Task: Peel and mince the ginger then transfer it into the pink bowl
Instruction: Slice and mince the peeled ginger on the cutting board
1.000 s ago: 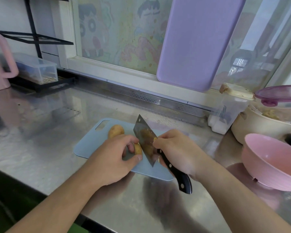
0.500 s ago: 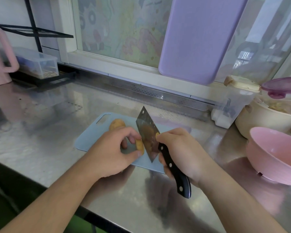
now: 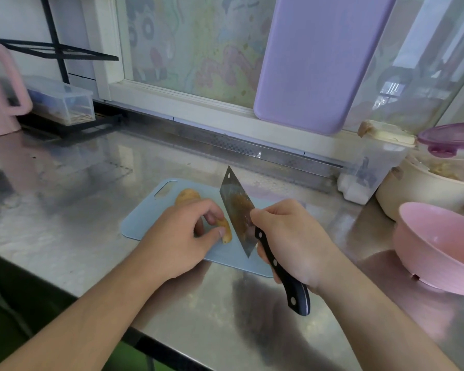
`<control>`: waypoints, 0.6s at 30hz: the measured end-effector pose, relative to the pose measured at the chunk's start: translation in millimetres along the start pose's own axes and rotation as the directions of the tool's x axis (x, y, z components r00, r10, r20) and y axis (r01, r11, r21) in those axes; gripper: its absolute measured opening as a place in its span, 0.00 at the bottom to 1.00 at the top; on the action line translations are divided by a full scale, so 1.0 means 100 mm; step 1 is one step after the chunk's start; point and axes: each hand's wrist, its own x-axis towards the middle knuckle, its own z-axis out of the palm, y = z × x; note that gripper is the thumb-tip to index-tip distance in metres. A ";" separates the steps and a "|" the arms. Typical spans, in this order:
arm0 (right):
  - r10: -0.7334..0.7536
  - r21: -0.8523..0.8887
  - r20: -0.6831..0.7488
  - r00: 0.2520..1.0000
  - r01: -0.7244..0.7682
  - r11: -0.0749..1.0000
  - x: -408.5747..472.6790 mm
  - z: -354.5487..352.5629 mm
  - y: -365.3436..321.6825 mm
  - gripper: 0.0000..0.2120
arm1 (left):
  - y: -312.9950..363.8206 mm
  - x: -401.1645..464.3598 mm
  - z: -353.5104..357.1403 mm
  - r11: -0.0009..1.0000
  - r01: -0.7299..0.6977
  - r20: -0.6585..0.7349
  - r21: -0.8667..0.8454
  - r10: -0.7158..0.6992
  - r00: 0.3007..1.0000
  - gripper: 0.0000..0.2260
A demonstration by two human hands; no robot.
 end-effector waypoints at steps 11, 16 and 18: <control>0.020 -0.023 -0.002 1.000 -0.020 1.000 -0.01 0.06 -0.03 0.18 | -0.03 0.01 0.02 0.998 -0.048 -0.044 0.038 0.049 0.998 0.07; 0.021 -0.078 0.000 1.000 -0.021 0.997 -0.01 0.07 -0.02 0.18 | -0.02 0.01 0.02 0.998 -0.050 -0.064 0.044 0.052 0.997 0.05; 0.019 -0.098 0.004 1.000 -0.018 0.995 -0.02 0.06 -0.06 0.16 | -0.02 0.01 0.02 0.998 -0.053 -0.068 0.037 0.056 0.996 0.05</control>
